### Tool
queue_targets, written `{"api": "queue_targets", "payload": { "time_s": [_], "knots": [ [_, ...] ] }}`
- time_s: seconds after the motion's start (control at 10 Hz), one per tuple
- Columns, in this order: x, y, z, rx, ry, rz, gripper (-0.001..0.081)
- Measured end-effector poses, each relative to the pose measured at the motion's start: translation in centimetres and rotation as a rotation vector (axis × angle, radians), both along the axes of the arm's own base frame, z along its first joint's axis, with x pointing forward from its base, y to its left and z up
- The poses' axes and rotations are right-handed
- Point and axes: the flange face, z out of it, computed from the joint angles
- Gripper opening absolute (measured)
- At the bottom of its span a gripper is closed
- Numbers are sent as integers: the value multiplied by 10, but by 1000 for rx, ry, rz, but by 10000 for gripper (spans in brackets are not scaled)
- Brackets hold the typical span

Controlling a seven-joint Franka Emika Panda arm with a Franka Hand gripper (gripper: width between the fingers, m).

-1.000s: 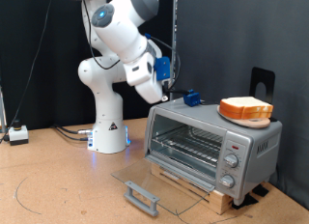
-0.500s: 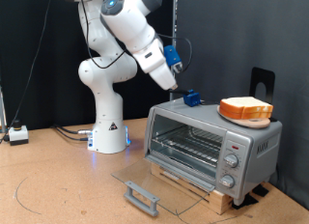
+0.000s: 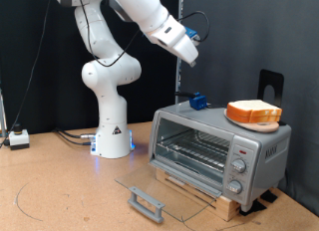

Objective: Make a piece of toast with the oven

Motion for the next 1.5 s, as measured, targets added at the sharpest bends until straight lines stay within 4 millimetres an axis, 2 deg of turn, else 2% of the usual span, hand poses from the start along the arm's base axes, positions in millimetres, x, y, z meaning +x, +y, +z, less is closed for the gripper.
{"api": "queue_targets", "payload": {
  "time_s": [0.3,0.6,0.8,1.0,1.3,1.5],
  "knots": [
    [-30,23,21,-112,-103,37,809],
    [-63,47,39,-182,-65,-72,809],
    [-68,47,38,-183,-48,-96,809],
    [-64,53,25,-214,-137,-70,809],
    [-71,83,-18,-312,-182,-69,809],
    [-74,95,-41,-356,-186,-89,809]
  ]
}}
